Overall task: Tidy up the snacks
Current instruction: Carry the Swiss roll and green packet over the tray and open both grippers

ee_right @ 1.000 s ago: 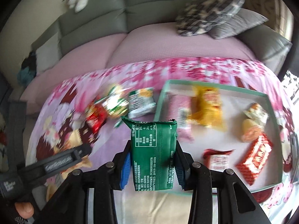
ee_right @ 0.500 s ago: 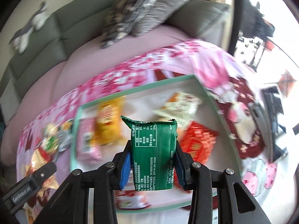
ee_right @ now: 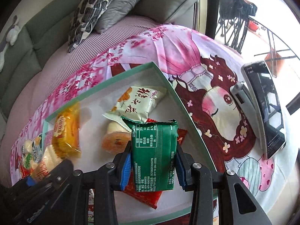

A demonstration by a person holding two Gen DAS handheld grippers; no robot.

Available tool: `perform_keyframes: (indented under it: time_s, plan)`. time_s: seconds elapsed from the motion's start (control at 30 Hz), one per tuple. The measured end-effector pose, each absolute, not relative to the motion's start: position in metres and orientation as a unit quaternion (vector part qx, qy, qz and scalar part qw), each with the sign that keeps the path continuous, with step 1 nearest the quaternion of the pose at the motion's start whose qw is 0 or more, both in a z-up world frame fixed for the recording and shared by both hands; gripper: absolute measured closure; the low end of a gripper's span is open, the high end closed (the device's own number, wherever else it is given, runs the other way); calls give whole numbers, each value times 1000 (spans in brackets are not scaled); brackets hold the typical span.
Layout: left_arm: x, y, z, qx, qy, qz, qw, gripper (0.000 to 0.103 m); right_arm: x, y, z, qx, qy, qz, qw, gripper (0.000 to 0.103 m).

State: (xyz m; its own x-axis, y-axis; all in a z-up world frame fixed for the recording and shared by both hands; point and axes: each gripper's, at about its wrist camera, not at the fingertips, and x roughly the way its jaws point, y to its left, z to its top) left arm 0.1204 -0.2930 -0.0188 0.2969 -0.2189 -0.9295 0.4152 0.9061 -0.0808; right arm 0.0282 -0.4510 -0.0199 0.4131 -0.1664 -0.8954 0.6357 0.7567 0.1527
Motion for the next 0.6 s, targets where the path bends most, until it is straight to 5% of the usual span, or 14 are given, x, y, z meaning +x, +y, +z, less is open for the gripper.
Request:
perform_keyframes:
  time_s: [0.33,0.6]
  plan:
    - [129,-305,-25,84,548,-203,807,24,28,-453,-17,248,471,-249,809,59]
    - [125,-296,-18,67,559,-206,800,21,27,-450,-7,241,466,-249,814,42]
